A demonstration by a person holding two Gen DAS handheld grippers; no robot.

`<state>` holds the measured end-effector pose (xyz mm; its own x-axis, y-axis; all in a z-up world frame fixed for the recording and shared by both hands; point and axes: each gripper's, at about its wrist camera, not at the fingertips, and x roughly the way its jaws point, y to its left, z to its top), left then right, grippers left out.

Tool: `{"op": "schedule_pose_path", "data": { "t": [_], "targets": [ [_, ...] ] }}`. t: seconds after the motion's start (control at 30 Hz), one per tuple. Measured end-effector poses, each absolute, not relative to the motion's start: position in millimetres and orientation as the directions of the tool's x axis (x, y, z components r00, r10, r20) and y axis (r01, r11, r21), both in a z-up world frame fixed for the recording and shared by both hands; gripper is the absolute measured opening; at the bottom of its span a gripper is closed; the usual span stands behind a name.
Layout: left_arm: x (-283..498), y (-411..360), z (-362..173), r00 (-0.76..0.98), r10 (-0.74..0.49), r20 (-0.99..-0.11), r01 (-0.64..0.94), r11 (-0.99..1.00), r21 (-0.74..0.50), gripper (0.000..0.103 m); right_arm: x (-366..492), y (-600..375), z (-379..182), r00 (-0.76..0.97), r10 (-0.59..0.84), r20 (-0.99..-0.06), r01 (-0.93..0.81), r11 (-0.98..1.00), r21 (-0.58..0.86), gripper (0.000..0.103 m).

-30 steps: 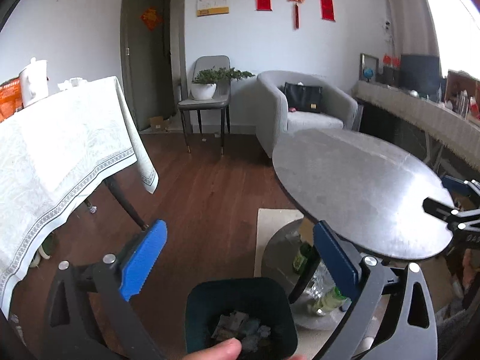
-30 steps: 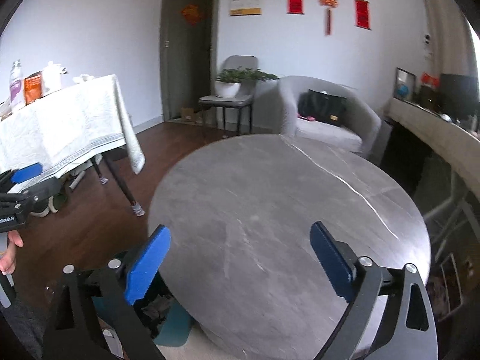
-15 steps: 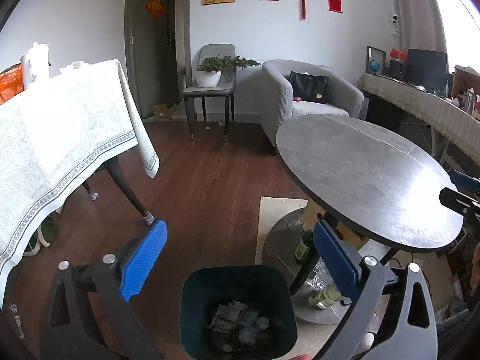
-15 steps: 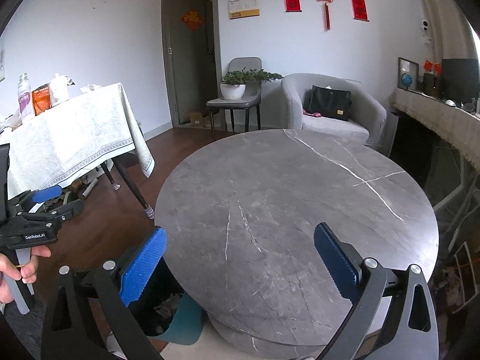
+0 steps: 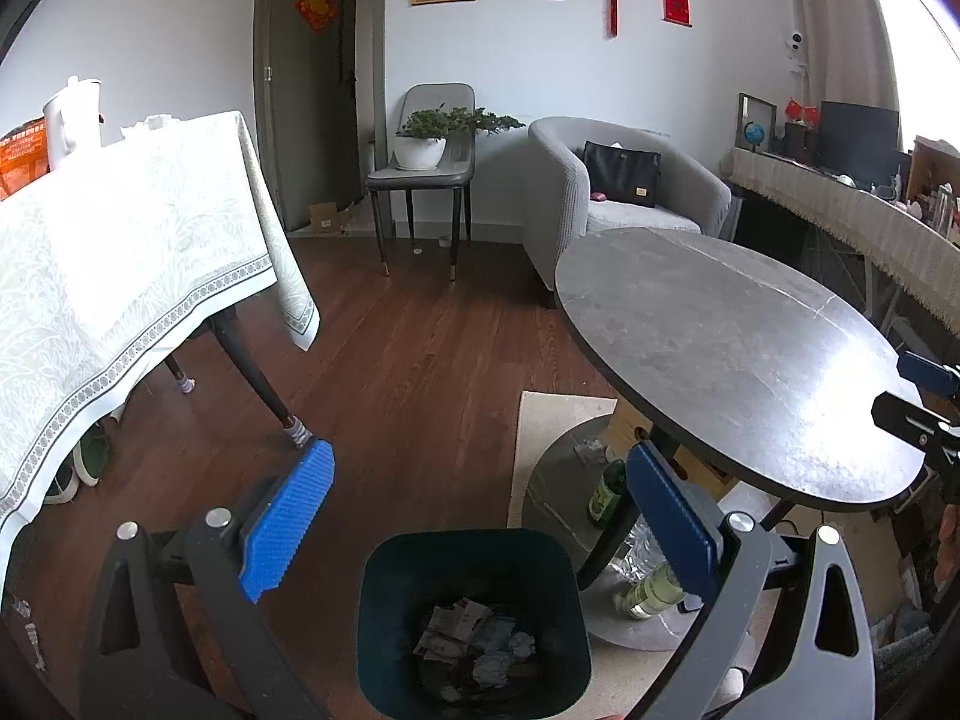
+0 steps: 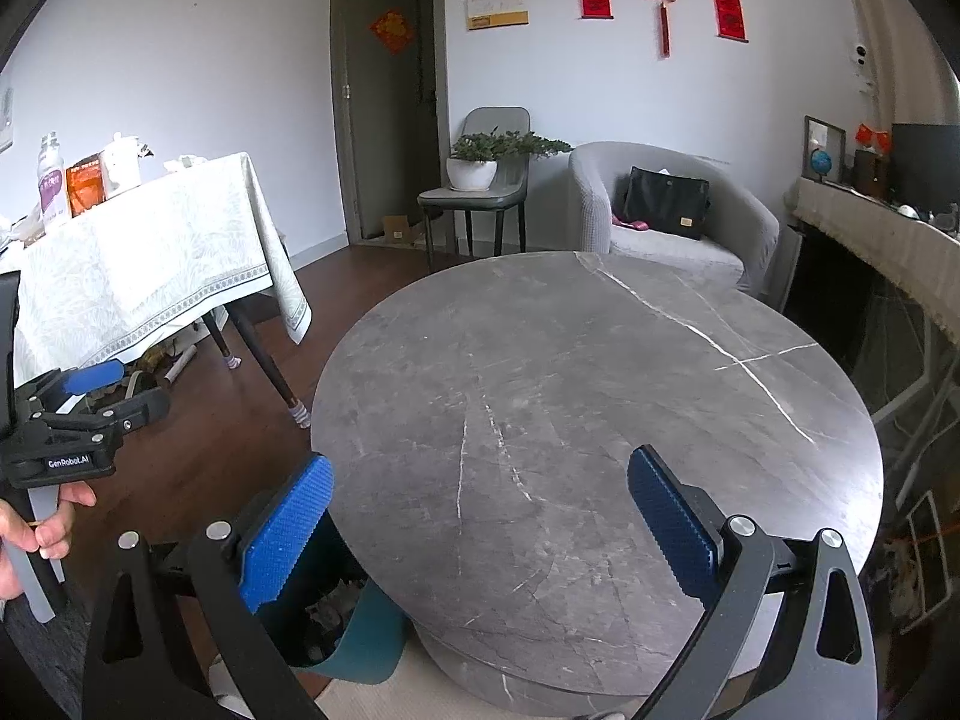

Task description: Collect trash

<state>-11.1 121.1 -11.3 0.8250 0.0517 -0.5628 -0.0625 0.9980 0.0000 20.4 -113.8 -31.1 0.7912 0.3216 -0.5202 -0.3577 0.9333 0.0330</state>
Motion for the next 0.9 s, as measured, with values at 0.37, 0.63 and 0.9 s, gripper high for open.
{"op": "schedule_pose_path", "data": {
  "t": [0.37,0.63,0.9],
  "targets": [
    [-11.0,120.7,-13.4,0.824,0.054,-0.565,-0.066,0.998,-0.001,0.1,20.9,-112.5,-32.6,0.789,0.324,-0.523,-0.359,0.933,0.036,0.099],
    [-10.4,121.2,-14.0,0.822,0.054,-0.567,-0.065,0.998,0.0,0.1,20.6,-112.0,-32.5,0.789,0.324,-0.522,-0.359,0.933,0.037,0.099],
    [-10.4,121.1,-13.6,0.822,0.055,-0.566,-0.067,0.998,-0.001,0.1,21.3,-110.9,-33.0,0.788,0.325,-0.524,-0.361,0.932,0.035,0.099]
  ]
}}
